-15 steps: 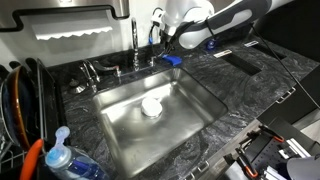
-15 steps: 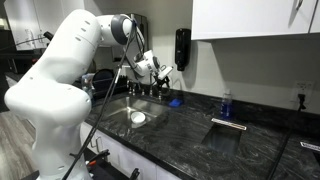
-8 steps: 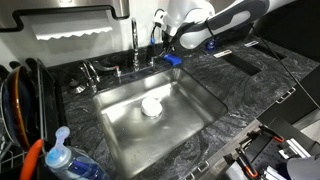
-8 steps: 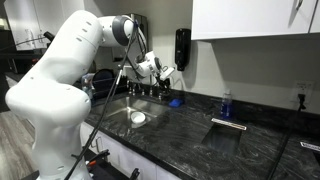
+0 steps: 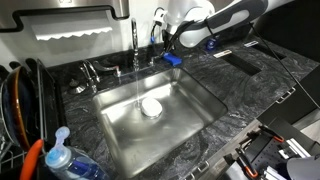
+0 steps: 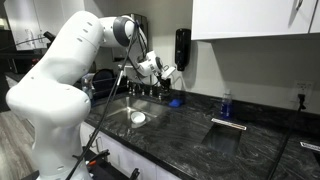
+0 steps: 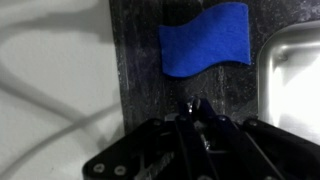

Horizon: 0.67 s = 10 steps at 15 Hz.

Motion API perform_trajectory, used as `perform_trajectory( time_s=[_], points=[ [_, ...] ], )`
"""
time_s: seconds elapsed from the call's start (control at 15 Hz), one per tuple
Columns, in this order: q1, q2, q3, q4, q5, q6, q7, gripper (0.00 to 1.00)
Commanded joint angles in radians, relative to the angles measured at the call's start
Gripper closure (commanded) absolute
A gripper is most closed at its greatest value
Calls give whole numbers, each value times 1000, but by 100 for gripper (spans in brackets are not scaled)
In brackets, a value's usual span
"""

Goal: Put the bowl in the sink over the drain, open and close the faucet, then move the bowl further to the left

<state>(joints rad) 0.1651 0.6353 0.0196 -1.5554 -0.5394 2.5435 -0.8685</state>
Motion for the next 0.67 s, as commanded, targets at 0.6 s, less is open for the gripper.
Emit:
perform_trajectory(
  time_s=[0.6],
  points=[
    [-10,-40,24,-43,16,-18,-5,96]
  ],
)
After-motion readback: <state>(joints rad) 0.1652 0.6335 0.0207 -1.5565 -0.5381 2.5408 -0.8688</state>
